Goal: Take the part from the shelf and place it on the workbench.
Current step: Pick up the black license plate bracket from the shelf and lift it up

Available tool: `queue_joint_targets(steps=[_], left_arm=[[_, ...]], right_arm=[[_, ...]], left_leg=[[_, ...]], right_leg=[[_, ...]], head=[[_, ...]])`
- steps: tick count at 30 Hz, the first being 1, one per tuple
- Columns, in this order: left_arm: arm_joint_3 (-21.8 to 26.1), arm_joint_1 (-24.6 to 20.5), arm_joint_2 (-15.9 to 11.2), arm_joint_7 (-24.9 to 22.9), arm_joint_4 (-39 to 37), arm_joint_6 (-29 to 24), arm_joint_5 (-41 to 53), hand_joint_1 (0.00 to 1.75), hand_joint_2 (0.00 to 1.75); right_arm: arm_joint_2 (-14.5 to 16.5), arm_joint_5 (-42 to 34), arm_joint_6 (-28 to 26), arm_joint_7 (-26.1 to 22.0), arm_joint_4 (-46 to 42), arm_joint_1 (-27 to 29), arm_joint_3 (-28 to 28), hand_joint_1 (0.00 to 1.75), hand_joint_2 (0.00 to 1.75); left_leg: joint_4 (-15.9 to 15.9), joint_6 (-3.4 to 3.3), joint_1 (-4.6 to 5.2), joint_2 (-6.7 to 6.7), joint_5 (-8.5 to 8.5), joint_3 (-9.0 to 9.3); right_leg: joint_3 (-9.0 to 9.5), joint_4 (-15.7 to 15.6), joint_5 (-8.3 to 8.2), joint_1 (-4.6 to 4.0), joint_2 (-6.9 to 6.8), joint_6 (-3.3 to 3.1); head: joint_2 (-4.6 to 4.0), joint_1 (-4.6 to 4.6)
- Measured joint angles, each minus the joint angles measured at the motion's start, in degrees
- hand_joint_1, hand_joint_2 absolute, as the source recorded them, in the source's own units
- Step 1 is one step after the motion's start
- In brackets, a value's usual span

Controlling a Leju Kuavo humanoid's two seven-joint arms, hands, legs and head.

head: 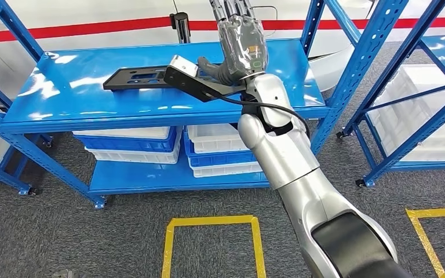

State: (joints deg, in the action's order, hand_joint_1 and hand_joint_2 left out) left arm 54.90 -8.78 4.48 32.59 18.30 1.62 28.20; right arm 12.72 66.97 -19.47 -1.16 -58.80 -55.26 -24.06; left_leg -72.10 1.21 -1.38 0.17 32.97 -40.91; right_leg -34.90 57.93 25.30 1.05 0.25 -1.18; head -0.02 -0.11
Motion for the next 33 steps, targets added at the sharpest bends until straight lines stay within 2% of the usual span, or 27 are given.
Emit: queue_joint_targets(steps=[1,2,3,4,5,6,7,10,12,13,15,16,17,18,20,21,22,25,27,28,30,31,32,33], left_arm=[[0.03,0.04,0.01,0.0,-0.02,0.01,0.0,0.0,0.0],[0.06,0.07,0.02,0.0,-0.03,0.02,0.0,0.0,0.0],[0.08,0.07,0.02,0.0,-0.04,0.02,0.0,0.0,0.0],[0.1,0.08,0.02,0.0,-0.05,0.02,0.0,0.0,0.0],[0.13,0.06,0.01,0.0,-0.05,0.02,0.0,0.0,0.0],[0.16,0.03,0.01,0.01,-0.05,0.03,0.0,0.0,0.0],[0.19,0.01,0.01,0.02,-0.05,0.03,0.0,0.0,0.0],[0.2,-0.01,0.04,0.05,-0.05,0.04,0.0,0.0,0.0],[0.21,-0.02,0.1,0.09,-0.05,0.04,0.0,0.0,0.0],[0.22,-0.03,0.13,0.11,-0.05,0.04,0.0,0.0,0.0],[0.24,-0.05,0.15,0.13,-0.05,0.05,-0.01,0.0,0.0],[0.25,-0.04,0.16,0.13,-0.06,0.06,-0.02,0.0,0.0],[0.25,-0.02,0.17,0.13,-0.07,0.07,-0.02,0.0,0.0],[0.25,0.0,0.2,0.13,-0.07,0.07,-0.02,0.0,0.0],[0.27,0.02,0.28,0.13,-0.07,0.07,-0.03,0.0,0.0],[0.28,0.01,0.32,0.14,-0.07,0.07,-0.04,0.0,0.0],[0.3,0.0,0.33,0.15,-0.07,0.07,-0.05,0.0,0.0],[0.3,-0.05,0.35,0.18,-0.07,0.08,-0.09,0.0,0.0],[0.3,-0.12,0.4,0.19,-0.07,0.1,-0.09,0.0,0.0],[0.3,-0.14,0.38,0.2,-0.07,0.1,-0.09,0.0,0.0],[0.32,-0.1,0.31,0.2,-0.08,0.09,-0.09,0.0,0.0],[0.32,-0.04,0.28,0.2,-0.09,0.09,-0.09,0.0,0.0],[0.33,0.01,0.28,0.2,-0.11,0.09,-0.09,0.0,0.0],[0.32,0.05,0.28,0.2,-0.13,0.1,-0.09,0.0,0.0]], right_arm=[[0.0,0.01,-0.01,0.0,0.16,0.09,-0.08,0.0,1.75],[0.01,0.01,-0.01,0.0,0.29,0.14,-0.15,0.0,1.75],[0.02,0.03,-0.02,0.0,0.39,0.16,-0.19,0.0,1.75],[0.04,0.05,-0.04,0.0,0.46,0.14,-0.22,0.0,1.75],[0.07,0.08,-0.06,0.0,0.51,0.08,-0.24,0.0,1.75],[0.1,0.1,-0.08,0.0,0.56,0.01,-0.26,0.0,1.75],[0.12,0.11,-0.1,0.0,0.61,-0.03,-0.29,0.0,1.75],[0.17,0.18,-0.15,0.0,0.68,-0.08,-0.34,0.0,1.75],[0.23,0.34,-0.19,0.0,0.71,-0.31,-0.38,0.0,1.75],[0.23,0.44,-0.19,0.01,0.76,-0.39,-0.42,0.0,1.75],[0.15,0.57,-0.2,0.02,0.96,-0.25,-0.48,0.0,1.75],[0.09,0.61,-0.2,0.04,1.07,-0.02,-0.49,0.0,1.75],[0.03,0.62,-0.2,0.05,1.17,0.16,-0.49,0.0,1.75],[-0.01,0.63,-0.2,0.06,1.23,0.25,-0.49,0.0,1.75],[-0.01,0.69,-0.19,0.07,1.31,0.15,-0.51,0.0,1.75],[0.04,0.73,-0.17,0.07,1.35,0.03,-0.54,0.0,1.75],[0.07,0.78,-0.16,0.07,1.4,-0.07,-0.56,0.0,1.75],[0.19,0.8,-0.15,0.1,1.45,-0.25,-0.6,0.0,1.75],[0.41,0.79,-0.15,0.1,1.44,-0.5,-0.59,0.0,1.75],[0.53,0.8,-0.15,0.1,1.44,-0.58,-0.59,0.0,1.75],[0.64,0.8,-0.15,0.09,1.54,-0.57,-0.6,0.0,1.75],[0.64,0.81,-0.15,0.09,1.59,-0.43,-0.6,0.0,1.75],[0.64,0.81,-0.15,0.09,1.64,-0.3,-0.6,0.0,1.75],[0.64,0.81,-0.15,0.09,1.66,-0.21,-0.6,0.0,1.75]], left_leg=[[-1.66,0.05,-0.02,-0.01,-0.18,-1.51],[-1.06,-0.02,-0.04,-0.01,-1.53,-1.9],[1.59,-0.19,-0.05,-0.01,-3.8,-1.19],[5.69,-0.47,-0.03,0.0,-6.37,0.37],[9.42,-0.74,0.12,0.0,-8.15,2.09],[12.2,-1.03,0.29,-0.01,-9.08,3.51],[13.67,-1.28,0.5,-0.02,-9.21,4.34],[14.48,-2.0,0.69,-0.06,-8.77,5.18],[15.36,-2.64,0.47,-0.13,-8.82,6.14],[15.64,-2.96,0.39,-0.16,-8.72,6.59],[15.72,-3.4,0.43,-0.12,-8.27,7.09],[15.71,-3.48,0.44,-0.06,-8.0,7.35],[15.7,-3.44,0.44,0.03,-7.71,7.68],[15.68,-3.33,0.43,0.13,-7.37,8.09],[15.58,-2.87,0.53,0.26,-6.49,9.02],[15.48,-2.56,0.64,0.32,-6.02,9.37],[15.4,-2.24,0.73,0.33,-5.62,9.61],[15.43,-1.2,0.44,0.19,-4.73,10.03],[13.36,-0.54,0.19,0.04,-3.41,9.31],[10.55,-0.27,0.09,0.0,-2.2,7.87],[2.65,0.19,0.03,-0.01,0.42,3.17],[-0.26,0.33,-0.01,-0.02,0.79,0.95],[-1.2,0.38,-0.04,-0.02,-0.01,-0.4],[0.22,0.31,-0.07,-0.02,-1.98,-0.52]], right_leg=[[0.22,0.0,0.22,-0.07,0.08,-0.1],[0.52,0.01,0.46,-0.12,0.17,-0.09],[0.92,0.01,0.76,-0.15,0.28,0.01],[1.38,-0.02,1.08,-0.17,0.38,0.14],[1.75,-0.04,1.39,-0.32,0.45,0.37],[1.98,-0.06,1.65,-0.44,0.52,0.61],[2.07,-0.11,1.82,-0.55,0.56,0.85],[2.16,-0.29,2.2,-0.64,0.5,1.67],[0.98,2.23,3.33,-0.7,0.29,2.0],[-0.74,5.41,4.4,-0.69,0.19,1.94],[-5.46,13.41,6.51,-0.64,0.17,1.85],[-7.32,15.97,6.8,-0.63,0.17,2.03],[-8.13,16.33,6.16,-0.61,0.16,2.39],[-7.73,14.25,4.57,-0.55,0.14,2.88],[-4.54,5.92,0.27,-0.41,-0.11,3.66],[-2.99,2.47,-1.24,-0.36,-0.24,3.6],[-1.99,0.38,-2.0,-0.38,-0.33,3.29],[-1.23,-0.42,-1.71,-0.38,-0.15,1.76],[-0.43,-0.79,-1.34,-0.04,-0.02,0.82],[0.0,-0.91,-1.12,0.08,0.0,0.38],[0.58,-0.91,-0.53,-0.06,0.04,-0.23],[0.88,-0.9,-0.22,-0.13,0.1,-0.34],[1.25,-0.9,0.12,-0.19,0.18,-0.34],[1.72,-0.9,0.47,-0.22,0.26,-0.26]], head=[[0.0,-0.02],[0.0,-0.03],[0.0,-0.03],[0.0,-0.03],[0.0,-0.01],[0.0,0.0],[0.0,0.02],[0.01,0.05],[0.01,0.13],[0.0,0.17],[0.0,0.17],[0.0,0.16],[0.0,0.17],[0.0,0.19],[0.0,0.23],[0.0,0.2],[0.01,0.16],[0.01,0.09],[0.01,-0.09],[0.01,-0.17],[0.0,-0.31],[0.0,-0.3],[0.0,-0.32],[0.0,-0.32]])
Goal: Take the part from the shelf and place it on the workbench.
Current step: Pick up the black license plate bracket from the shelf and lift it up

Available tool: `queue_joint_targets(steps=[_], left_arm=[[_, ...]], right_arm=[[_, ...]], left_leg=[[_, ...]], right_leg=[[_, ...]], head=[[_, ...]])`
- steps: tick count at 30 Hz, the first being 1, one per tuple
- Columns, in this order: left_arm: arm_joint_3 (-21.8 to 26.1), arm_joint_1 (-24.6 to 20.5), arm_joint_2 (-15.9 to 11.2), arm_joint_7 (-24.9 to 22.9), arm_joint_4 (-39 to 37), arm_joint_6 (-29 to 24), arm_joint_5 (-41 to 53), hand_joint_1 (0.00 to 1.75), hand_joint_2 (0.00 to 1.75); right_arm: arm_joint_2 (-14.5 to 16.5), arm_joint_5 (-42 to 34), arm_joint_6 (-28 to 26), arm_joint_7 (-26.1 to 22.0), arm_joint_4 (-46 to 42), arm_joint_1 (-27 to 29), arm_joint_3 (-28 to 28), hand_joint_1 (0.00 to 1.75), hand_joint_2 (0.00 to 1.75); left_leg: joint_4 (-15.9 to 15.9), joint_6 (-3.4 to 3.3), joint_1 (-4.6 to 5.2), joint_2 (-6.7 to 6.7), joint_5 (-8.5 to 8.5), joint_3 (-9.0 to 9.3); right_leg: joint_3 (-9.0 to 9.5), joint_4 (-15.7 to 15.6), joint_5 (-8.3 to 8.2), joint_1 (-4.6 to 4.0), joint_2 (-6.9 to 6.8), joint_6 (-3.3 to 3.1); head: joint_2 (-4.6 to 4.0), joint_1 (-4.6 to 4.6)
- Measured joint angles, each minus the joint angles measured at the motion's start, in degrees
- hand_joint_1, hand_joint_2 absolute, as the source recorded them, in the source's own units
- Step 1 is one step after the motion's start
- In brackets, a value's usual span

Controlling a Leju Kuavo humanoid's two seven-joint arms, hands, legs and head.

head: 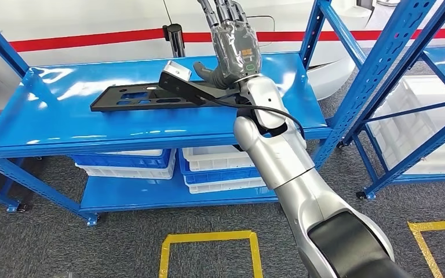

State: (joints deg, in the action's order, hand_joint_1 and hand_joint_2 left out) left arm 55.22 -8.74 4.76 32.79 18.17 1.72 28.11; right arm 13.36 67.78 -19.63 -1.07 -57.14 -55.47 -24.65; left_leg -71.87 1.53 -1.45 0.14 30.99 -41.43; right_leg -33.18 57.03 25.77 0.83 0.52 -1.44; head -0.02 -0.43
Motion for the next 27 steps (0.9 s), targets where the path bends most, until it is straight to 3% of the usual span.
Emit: queue_joint_targets(steps=[2,3,4,6,9,10,13,14,15,17,18,20,24,25,27], left_arm=[[0.01,0.01,-0.03,-0.01,-0.01,0.01,0.0,0.0,0.0],[0.02,0.0,-0.05,-0.01,-0.02,0.01,-0.01,0.0,0.0],[0.04,-0.06,-0.07,-0.01,-0.02,0.01,-0.01,0.0,0.0],[0.05,-0.17,-0.08,0.01,-0.02,0.0,-0.03,0.0,0.0],[0.05,-0.23,-0.04,0.03,-0.02,0.01,-0.08,0.0,0.0],[0.05,-0.26,-0.02,0.04,-0.02,0.02,-0.09,0.0,0.0],[0.05,-0.36,0.03,0.02,-0.02,0.07,-0.09,0.0,0.0],[0.05,-0.35,0.03,-0.01,-0.02,0.08,-0.09,0.0,0.0],[0.05,-0.34,0.04,-0.03,-0.02,0.09,-0.08,0.0,0.0],[0.05,-0.34,0.06,-0.06,-0.02,0.1,-0.08,0.0,0.0],[0.05,-0.37,0.06,-0.08,-0.01,0.1,-0.08,0.0,0.0],[0.05,-0.45,0.05,-0.12,-0.01,0.1,-0.09,0.0,0.0],[0.04,-0.64,0.09,-0.17,0.01,0.13,-0.09,0.0,0.0],[0.03,-0.72,0.07,-0.17,0.02,0.15,-0.11,0.0,0.0],[0.03,-0.8,0.0,-0.19,0.03,0.19,-0.15,0.0,0.0]], right_arm=[[0.03,0.04,0.01,0.0,0.02,-0.04,0.0,0.0,1.75],[0.05,0.08,0.02,0.01,0.04,-0.16,-0.01,0.0,1.75],[0.08,0.12,0.03,0.01,0.07,-0.27,-0.01,0.0,1.75],[0.12,0.22,0.05,0.05,0.12,-0.41,-0.03,0.0,1.75],[0.14,0.47,0.07,0.16,0.07,-0.45,-0.04,0.0,1.75],[0.08,0.57,0.07,0.19,0.05,-0.48,-0.04,0.0,1.75],[-0.34,1.07,0.13,0.31,0.09,0.14,-0.04,0.0,1.75],[-0.5,1.27,0.17,0.34,0.09,0.52,-0.04,0.0,1.75],[-0.63,1.4,0.21,0.37,0.09,0.78,-0.04,0.0,1.75],[-0.73,1.57,0.24,0.4,0.03,0.91,-0.04,0.0,1.75],[-0.77,1.61,0.25,0.4,-0.01,0.86,-0.04,0.0,1.75],[-0.77,1.67,0.34,0.44,-0.07,0.82,-0.05,0.0,1.75],[-0.62,1.68,0.34,0.55,-0.2,0.52,-0.04,0.0,1.75],[-0.57,1.68,0.29,0.55,-0.24,0.44,-0.04,0.0,1.75],[-0.55,1.69,0.17,0.55,-0.24,0.51,-0.04,0.0,1.75]], left_leg=[[7.28,-0.45,0.03,0.03,-5.33,2.39],[10.69,-0.77,0.19,0.03,-7.03,3.82],[13.03,-1.14,0.37,-0.01,-7.71,4.98],[14.34,-1.77,0.76,-0.06,-7.16,5.81],[15.5,-2.6,0.52,-0.11,-6.9,7.01],[15.91,-2.88,0.4,-0.15,-6.85,7.53],[16.07,-3.54,0.47,-0.09,-6.11,8.41],[16.06,-3.6,0.49,-0.01,-5.77,8.77],[16.03,-3.55,0.5,0.08,-5.41,9.2],[15.92,-3.23,0.5,0.21,-4.47,10.26],[15.71,-2.93,0.64,0.25,-3.87,10.7],[15.48,-2.29,0.79,0.28,-2.92,11.18],[14.77,-0.99,0.39,0.04,-1.55,11.26],[12.59,-0.7,0.31,0.01,-0.55,10.26],[5.11,-0.27,0.21,0.0,2.11,6.0]], right_leg=[[1.14,-0.04,0.84,-0.03,0.13,0.31],[1.55,-0.07,1.21,-0.19,0.19,0.54],[1.75,-0.09,1.5,-0.31,0.24,0.8],[1.8,-0.24,1.82,-0.49,0.27,1.34],[1.17,1.13,2.89,-0.62,-0.01,2.01],[-0.1,3.56,3.81,-0.68,-0.11,2.02],[-7.23,15.1,6.62,-0.6,-0.18,1.81],[-8.87,16.89,6.39,-0.59,-0.19,2.06],[-9.26,16.22,5.19,-0.56,-0.19,2.49],[-7.1,9.1,0.7,-0.41,-0.34,3.45],[-5.52,5.13,-1.26,-0.38,-0.44,3.62],[-3.67,0.81,-2.97,-0.35,-0.56,3.16],[-2.7,0.04,-2.34,-0.15,-0.22,1.28],[-2.2,-0.18,-2.14,0.07,-0.18,0.82],[-1.4,-0.28,-1.53,0.09,-0.14,0.03]], head=[[0.0,0.01],[0.0,0.05],[0.0,0.03],[0.0,-0.01],[0.0,0.02],[0.0,0.08],[0.0,0.14],[0.0,0.15],[0.0,0.16],[0.0,0.18],[0.0,0.19],[0.0,0.14],[0.0,0.05],[0.0,-0.04],[0.0,-0.17]])
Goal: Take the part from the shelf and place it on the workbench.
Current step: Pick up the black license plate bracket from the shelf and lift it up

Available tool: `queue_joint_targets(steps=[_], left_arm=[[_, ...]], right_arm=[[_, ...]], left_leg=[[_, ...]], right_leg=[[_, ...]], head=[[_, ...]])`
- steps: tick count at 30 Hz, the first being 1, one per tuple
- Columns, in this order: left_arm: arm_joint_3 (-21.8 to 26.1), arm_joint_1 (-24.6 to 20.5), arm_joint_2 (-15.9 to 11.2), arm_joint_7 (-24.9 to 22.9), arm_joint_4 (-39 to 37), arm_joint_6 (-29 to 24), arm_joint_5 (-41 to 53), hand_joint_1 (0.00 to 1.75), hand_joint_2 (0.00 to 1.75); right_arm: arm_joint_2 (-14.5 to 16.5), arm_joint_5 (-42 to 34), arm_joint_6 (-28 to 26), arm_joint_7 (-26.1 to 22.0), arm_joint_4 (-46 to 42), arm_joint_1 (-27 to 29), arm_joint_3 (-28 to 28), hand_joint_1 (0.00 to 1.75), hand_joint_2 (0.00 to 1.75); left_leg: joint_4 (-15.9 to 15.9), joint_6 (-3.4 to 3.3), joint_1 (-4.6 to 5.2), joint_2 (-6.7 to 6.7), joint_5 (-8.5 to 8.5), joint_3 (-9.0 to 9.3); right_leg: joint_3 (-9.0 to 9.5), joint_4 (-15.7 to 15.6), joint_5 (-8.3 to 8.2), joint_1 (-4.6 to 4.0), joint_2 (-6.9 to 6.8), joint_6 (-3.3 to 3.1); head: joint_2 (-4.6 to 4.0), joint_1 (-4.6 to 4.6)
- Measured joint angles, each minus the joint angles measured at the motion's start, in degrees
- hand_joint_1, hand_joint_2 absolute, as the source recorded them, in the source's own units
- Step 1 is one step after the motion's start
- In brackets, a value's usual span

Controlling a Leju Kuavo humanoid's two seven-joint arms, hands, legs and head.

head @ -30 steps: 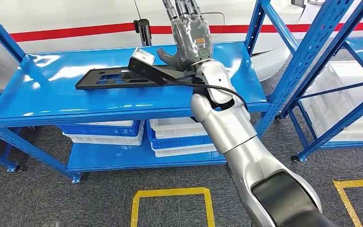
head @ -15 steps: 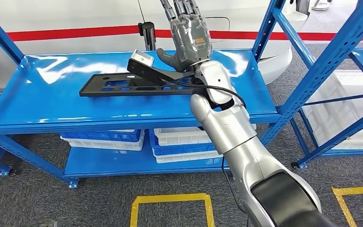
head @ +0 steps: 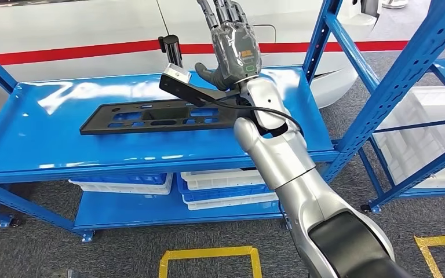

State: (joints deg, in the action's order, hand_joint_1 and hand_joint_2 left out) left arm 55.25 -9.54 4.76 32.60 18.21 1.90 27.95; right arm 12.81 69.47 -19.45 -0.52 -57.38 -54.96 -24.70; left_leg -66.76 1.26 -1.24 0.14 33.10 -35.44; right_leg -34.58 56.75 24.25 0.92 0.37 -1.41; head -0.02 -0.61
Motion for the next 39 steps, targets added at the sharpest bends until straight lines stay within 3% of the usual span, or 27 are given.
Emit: queue_joint_targets(steps=[2,3,4,6,7,8,10,13,14,16,18,19,21,22,24,26,28,32,39], left_arm=[[0.01,0.1,-0.03,-0.02,-0.01,0.04,-0.02,0.0,0.0],[0.01,0.16,-0.02,-0.03,-0.02,0.09,-0.02,0.0,0.0],[0.01,0.19,-0.02,-0.03,-0.02,0.15,-0.02,0.0,0.0],[0.01,0.19,-0.03,-0.04,-0.02,0.24,-0.02,0.0,0.0],[0.0,0.16,-0.03,-0.04,-0.02,0.26,-0.01,0.0,0.0],[-0.01,0.11,-0.03,-0.06,-0.02,0.27,-0.01,0.0,0.0],[-0.02,0.0,-0.02,-0.09,-0.02,0.28,0.0,0.0,0.0],[-0.02,-0.02,0.05,-0.08,-0.01,0.29,0.04,0.0,0.0],[-0.02,-0.06,0.08,-0.09,-0.02,0.3,0.07,0.0,0.0],[-0.02,-0.15,0.09,-0.17,-0.02,0.32,0.08,0.0,0.0],[-0.01,-0.06,0.1,-0.59,-0.03,0.21,-0.01,0.0,0.0],[0.02,0.07,0.1,-0.95,-0.07,0.08,-0.15,0.0,0.0],[0.32,0.43,0.11,-1.78,-0.21,-0.26,-0.6,0.0,0.0],[0.56,0.57,0.11,-2.11,-0.28,-0.43,-0.77,0.0,0.0],[0.98,0.76,0.04,-2.77,-0.38,-0.42,-1.06,0.0,0.0],[1.41,1.02,-0.06,-3.74,-0.6,0.24,-1.51,0.0,0.0],[2.0,1.32,-0.1,-4.67,-0.9,0.92,-1.92,0.0,0.0],[2.73,1.64,-0.23,-6.96,-1.37,0.69,-2.34,0.0,0.0],[4.93,3.56,0.01,-15.4,-3.38,0.63,-3.14,0.0,0.0]], right_arm=[[-0.08,0.01,-0.05,0.0,0.01,0.44,0.0,0.0,1.75],[-0.13,0.02,-0.08,0.0,0.01,0.69,0.0,0.0,1.75],[-0.16,0.04,-0.1,0.0,0.01,0.87,0.0,0.0,1.75],[-0.21,0.11,-0.16,0.0,0.01,1.0,0.01,0.0,1.75],[-0.27,0.15,-0.21,0.0,0.02,0.99,0.01,0.0,1.75],[-0.37,0.17,-0.26,0.0,0.02,1.01,0.01,0.0,1.75],[-0.58,0.22,-0.38,0.0,0.02,1.1,0.02,0.0,1.75],[-0.71,0.24,-0.83,-0.15,-0.11,1.12,0.03,0.0,1.75],[-0.75,0.21,-1.03,-0.24,-0.15,1.01,0.04,0.0,1.75],[-0.95,0.1,-1.28,-0.36,-0.07,0.95,0.04,0.0,1.75],[-1.22,-0.03,-1.33,-0.4,0.14,1.27,0.04,0.0,1.75],[-1.32,-0.08,-1.33,-0.44,0.25,1.42,0.04,0.0,1.75],[-1.41,-0.15,-1.34,-0.53,0.4,1.46,0.04,0.0,1.75],[-1.42,-0.16,-1.34,-0.58,0.45,1.34,0.04,0.0,1.75],[-1.37,-0.22,-1.36,-0.63,0.59,1.16,0.03,0.0,1.75],[-1.23,-0.41,-1.38,-0.73,0.69,1.07,0.02,0.0,1.75],[-1.03,-0.61,-1.38,-0.88,0.72,1.04,0.02,0.0,1.75],[-0.9,-0.85,-1.41,-1.23,0.81,1.03,0.02,0.0,1.75],[-0.69,-1.55,-1.65,-1.6,1.06,1.03,0.02,0.0,1.75]], left_leg=[[-6.2,0.23,-0.05,-0.01,1.04,-4.62],[-6.48,0.2,-0.07,-0.02,-0.13,-5.73],[-4.33,0.05,-0.08,-0.02,-2.5,-5.56],[3.48,-0.55,0.04,0.02,-8.2,-3.04],[6.75,-0.91,0.22,0.01,-9.71,-1.72],[8.63,-1.25,0.41,-0.03,-10.18,-0.81],[9.61,-1.82,0.73,-0.1,-9.46,-0.17],[11.12,-2.62,0.39,-0.19,-9.36,1.36],[11.62,-2.89,0.28,-0.24,-9.31,2.0],[11.79,-3.33,0.42,-0.22,-8.87,2.6],[11.76,-3.49,0.46,-0.08,-8.27,3.21],[11.74,-3.41,0.45,0.03,-7.88,3.67],[11.68,-3.02,0.43,0.21,-6.87,4.84],[11.46,-2.68,0.56,0.29,-6.26,5.29],[11.05,-2.16,0.72,0.36,-5.35,5.6],[10.85,-2.28,0.62,0.31,-4.99,5.66],[11.01,-2.55,0.47,0.13,-4.92,5.84],[11.63,-2.46,0.43,0.0,-4.86,6.13],[11.82,-1.64,0.42,-0.11,-4.72,6.2]], right_leg=[[0.64,0.01,0.64,-0.12,0.12,-0.25],[1.09,0.02,1.01,-0.16,0.22,-0.24],[1.66,0.02,1.42,-0.19,0.33,-0.13],[2.86,-0.01,2.29,-0.29,0.51,0.19],[3.21,-0.01,2.65,-0.44,0.58,0.44],[3.33,-0.02,2.91,-0.57,0.63,0.7],[3.3,-0.17,3.21,-0.72,0.65,1.28],[2.49,1.48,4.23,-1.07,0.03,1.98],[0.99,4.15,5.09,-1.11,-0.2,2.0],[-3.86,11.92,7.0,-0.91,-0.32,1.87],[-7.77,16.7,7.26,-0.71,-0.32,2.18],[-7.96,15.61,5.92,-0.57,-0.33,2.67],[-5.58,8.23,1.42,-0.2,-0.4,3.8],[-3.89,4.23,-0.55,-0.07,-0.43,4.0],[-2.09,0.29,-2.17,0.08,-0.48,3.56],[-1.96,0.12,-2.07,0.08,-0.34,3.05],[-1.97,0.11,-1.96,-0.06,-0.12,2.92],[-1.97,0.12,-1.63,-0.2,0.0,2.48],[-1.94,0.14,-1.52,-0.33,0.0,2.3]], head=[[0.0,-0.01],[0.0,-0.01],[0.0,-0.01],[0.0,0.0],[0.0,0.03],[0.0,0.02],[0.01,0.0],[0.02,0.18],[0.01,0.34],[0.01,0.58],[0.0,0.69],[0.0,0.69],[0.0,0.72],[0.0,0.73],[0.0,0.71],[0.0,0.66],[0.0,0.64],[0.0,0.62],[0.0,0.66]])
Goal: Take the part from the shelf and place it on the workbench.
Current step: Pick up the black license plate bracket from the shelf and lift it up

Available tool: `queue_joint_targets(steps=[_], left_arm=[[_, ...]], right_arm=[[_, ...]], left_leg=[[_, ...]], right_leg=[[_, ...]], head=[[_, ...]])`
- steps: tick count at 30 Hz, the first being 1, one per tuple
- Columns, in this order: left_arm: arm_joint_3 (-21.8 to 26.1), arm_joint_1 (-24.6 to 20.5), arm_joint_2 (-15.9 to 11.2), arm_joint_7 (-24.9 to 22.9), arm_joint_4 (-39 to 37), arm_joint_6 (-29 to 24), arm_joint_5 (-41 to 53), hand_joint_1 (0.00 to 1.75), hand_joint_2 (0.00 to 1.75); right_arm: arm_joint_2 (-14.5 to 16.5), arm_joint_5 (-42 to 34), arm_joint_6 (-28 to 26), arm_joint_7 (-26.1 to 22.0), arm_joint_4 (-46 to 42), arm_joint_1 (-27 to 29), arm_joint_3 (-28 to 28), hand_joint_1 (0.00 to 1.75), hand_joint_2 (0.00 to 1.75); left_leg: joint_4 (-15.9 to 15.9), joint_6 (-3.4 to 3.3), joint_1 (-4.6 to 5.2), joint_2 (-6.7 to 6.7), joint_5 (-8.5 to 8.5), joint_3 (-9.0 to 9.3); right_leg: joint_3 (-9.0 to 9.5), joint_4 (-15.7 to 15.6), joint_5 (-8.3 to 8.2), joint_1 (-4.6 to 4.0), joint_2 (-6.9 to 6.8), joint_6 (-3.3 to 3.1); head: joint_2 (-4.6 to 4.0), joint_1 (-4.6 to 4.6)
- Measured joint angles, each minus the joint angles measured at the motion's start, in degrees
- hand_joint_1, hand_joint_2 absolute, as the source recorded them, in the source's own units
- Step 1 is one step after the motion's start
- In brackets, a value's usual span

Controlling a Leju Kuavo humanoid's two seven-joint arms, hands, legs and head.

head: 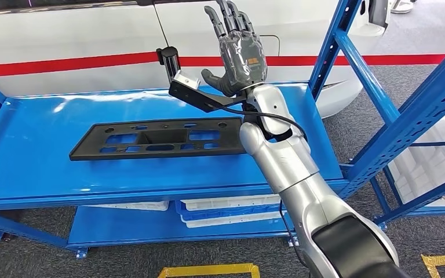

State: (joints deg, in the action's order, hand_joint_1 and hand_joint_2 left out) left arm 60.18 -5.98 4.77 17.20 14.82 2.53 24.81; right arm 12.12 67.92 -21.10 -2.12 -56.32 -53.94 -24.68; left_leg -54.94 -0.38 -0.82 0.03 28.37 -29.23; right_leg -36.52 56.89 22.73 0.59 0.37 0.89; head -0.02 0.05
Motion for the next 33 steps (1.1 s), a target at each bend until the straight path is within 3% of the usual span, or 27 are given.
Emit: queue_joint_targets(steps=[4,10,16,21,26,33], left_arm=[[0.37,0.34,0.27,-3.4,-0.75,-0.27,1.27,0.0,0.0],[-2.24,0.89,1.23,-16.7,-1.98,-2.32,10.19,0.0,0.0],[-4.47,1.15,2.04,-20.21,-2.6,-2.97,11.94,0.0,0.0],[-5.72,1.23,2.34,-25.98,-2.71,-4.41,14.29,0.0,0.0],[-7.03,1.27,2.53,-25.23,-2.74,-4.15,16.42,0.0,0.0],[-7.46,1.24,2.53,-22.53,-2.74,-3.43,16.08,0.0,0.0]], right_arm=[[0.31,-0.01,-0.01,0.01,0.09,0.0,-0.03,0.0,1.75],[0.71,0.01,0.02,0.02,0.56,0.0,-0.05,0.0,1.75],[0.78,0.01,0.1,0.02,0.62,0.04,-0.15,0.0,1.75],[0.78,0.04,1.51,-1.79,0.56,1.79,-1.97,0.0,1.75],[0.78,0.33,4.98,-4.21,0.52,7.29,-7.67,0.0,1.75],[1.45,2.58,11.41,-2.98,2.87,12.84,-18.46,0.0,1.75]], left_leg=[[-0.02,0.2,0.12,0.06,0.0,0.09],[-0.06,0.17,0.49,0.06,0.0,0.32],[-0.1,0.07,0.66,0.07,0.04,0.31],[-0.1,0.02,0.67,0.06,0.1,0.33],[-0.1,0.03,0.64,0.06,0.11,0.33],[-0.09,0.04,0.6,0.05,0.12,0.34]], right_leg=[[0.27,0.0,0.0,0.03,-0.06,0.0],[0.53,-0.01,-0.01,0.15,-0.08,0.01],[0.57,-0.02,0.0,0.28,-0.09,0.02],[0.57,-0.04,0.0,0.34,-0.08,0.02],[0.57,-0.04,0.01,0.34,-0.08,0.03],[0.55,-0.04,0.02,0.34,-0.08,0.02]], head=[[0.0,0.03],[0.0,0.02],[0.0,0.03],[0.0,0.02],[0.01,0.02],[0.0,0.02]])
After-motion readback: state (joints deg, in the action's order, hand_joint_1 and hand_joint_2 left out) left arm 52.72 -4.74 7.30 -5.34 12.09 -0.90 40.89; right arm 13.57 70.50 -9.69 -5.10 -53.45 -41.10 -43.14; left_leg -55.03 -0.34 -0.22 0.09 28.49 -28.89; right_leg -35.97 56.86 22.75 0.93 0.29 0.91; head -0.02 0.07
